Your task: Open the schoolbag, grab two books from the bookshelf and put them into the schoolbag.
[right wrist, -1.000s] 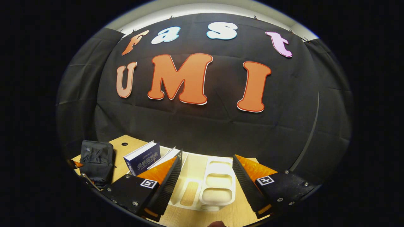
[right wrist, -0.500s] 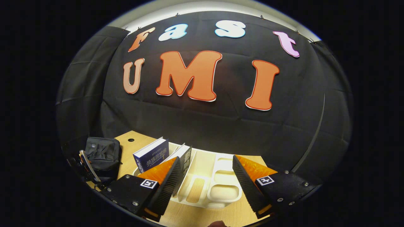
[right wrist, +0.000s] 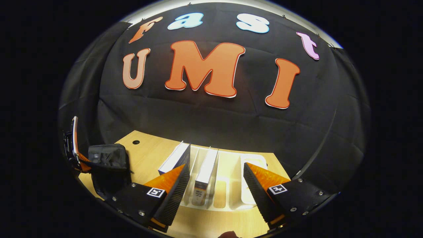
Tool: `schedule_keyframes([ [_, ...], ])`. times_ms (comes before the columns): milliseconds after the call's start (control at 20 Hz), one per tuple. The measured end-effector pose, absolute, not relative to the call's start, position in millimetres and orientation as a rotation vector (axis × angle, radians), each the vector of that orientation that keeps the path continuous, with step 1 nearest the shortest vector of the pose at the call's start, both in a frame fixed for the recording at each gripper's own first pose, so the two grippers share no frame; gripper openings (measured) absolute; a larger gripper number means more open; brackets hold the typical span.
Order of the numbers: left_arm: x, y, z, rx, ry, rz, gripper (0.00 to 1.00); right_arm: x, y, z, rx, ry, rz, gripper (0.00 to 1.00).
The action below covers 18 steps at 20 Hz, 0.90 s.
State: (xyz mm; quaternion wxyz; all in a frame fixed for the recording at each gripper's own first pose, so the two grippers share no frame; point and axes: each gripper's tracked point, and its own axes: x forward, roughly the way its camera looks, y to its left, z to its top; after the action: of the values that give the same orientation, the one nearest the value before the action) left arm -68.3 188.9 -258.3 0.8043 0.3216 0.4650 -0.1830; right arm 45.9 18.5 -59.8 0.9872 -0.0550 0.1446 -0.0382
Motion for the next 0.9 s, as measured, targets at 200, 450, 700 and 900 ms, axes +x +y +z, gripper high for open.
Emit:
schedule_keyframes([
  [200, -53.9, 197.4, -239.7, 0.653, 0.999, -0.515, 0.06, 54.0, 49.3, -41.5, -0.159, 0.322, -0.098, 0.98],
  [450, -32.8, 207.7, -215.4, 0.518, 1.006, -0.626, 0.06, 65.6, 76.4, -41.3, -0.148, 0.465, -0.113, 0.98],
  [700, -13.3, 216.0, -199.7, 0.461, 1.02, -0.733, 0.06, 75.7, 101.5, -64.9, -0.013, 0.656, -0.076, 0.99],
  [900, -7.7, 219.1, -198.3, 0.458, 1.052, -0.77, 0.06, 95.6, 107.7, -83.3, 0.014, 0.762, -0.048, 0.99],
])
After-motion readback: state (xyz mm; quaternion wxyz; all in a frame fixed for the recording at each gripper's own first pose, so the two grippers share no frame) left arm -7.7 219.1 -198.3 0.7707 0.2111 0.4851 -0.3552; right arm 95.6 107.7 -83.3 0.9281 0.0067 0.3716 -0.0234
